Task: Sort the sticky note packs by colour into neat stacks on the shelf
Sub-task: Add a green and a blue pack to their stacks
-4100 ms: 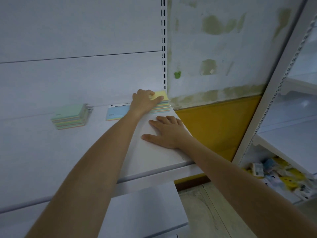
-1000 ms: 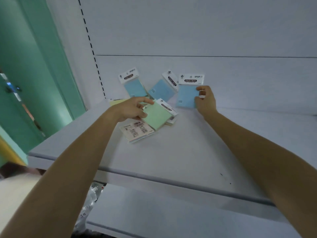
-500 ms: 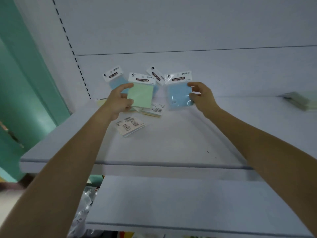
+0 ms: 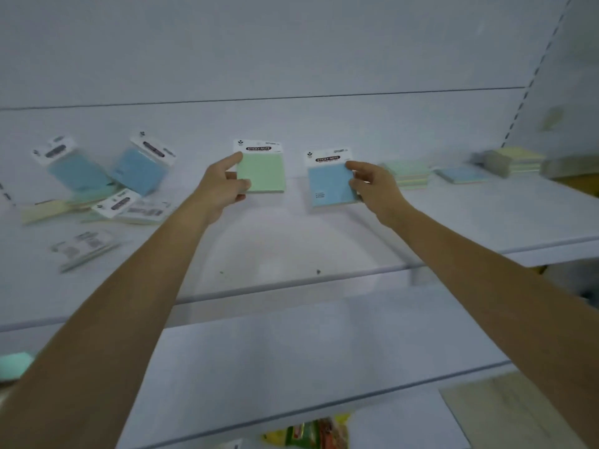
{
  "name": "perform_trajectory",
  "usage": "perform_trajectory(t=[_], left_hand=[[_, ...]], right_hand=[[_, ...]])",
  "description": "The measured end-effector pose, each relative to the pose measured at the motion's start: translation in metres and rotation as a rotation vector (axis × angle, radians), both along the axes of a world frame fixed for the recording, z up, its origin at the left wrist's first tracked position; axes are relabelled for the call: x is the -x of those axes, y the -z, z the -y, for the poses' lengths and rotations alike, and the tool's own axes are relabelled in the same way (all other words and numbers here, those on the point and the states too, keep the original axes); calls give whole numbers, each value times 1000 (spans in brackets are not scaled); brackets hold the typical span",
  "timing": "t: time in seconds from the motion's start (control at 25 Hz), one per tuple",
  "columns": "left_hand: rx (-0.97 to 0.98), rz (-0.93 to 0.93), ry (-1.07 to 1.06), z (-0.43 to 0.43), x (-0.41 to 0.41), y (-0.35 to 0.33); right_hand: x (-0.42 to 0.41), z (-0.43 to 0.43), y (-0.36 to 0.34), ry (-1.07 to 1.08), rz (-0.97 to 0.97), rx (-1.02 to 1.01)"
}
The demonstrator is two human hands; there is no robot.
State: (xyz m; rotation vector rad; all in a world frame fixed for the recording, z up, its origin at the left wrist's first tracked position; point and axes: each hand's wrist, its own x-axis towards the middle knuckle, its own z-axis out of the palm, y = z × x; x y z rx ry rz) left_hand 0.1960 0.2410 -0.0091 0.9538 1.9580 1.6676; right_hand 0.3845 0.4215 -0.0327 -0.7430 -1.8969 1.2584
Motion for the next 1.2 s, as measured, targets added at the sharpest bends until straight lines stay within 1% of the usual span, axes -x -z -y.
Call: perform_trajectory(t=[0.2, 0.32, 0.48, 0.64, 0.76, 0.88, 1.08, 1.2], left_hand=[[-40, 24, 27, -86, -95, 8], [-51, 29, 41, -125, -139, 11], [-83, 16, 41, -161, -171, 7], [-113, 18, 37, -193, -181, -1], [-136, 33, 36, -212, -180, -3], [-184, 63, 4, -231, -179, 2], [-219, 72, -98, -251, -175, 9], [-224, 64, -163, -258, -167, 9]], right_hand=[[-106, -69, 1, 62, 13, 0], [-155, -102, 6, 85, 40, 24], [-193, -131, 15, 129, 96, 5], [-221, -167, 19, 247, 106, 19], [-223, -195, 11, 322, 75, 33], [-206, -223, 6, 361, 77, 24], [-163, -268, 2, 356, 180, -69], [-145, -288, 0, 316, 303, -139]])
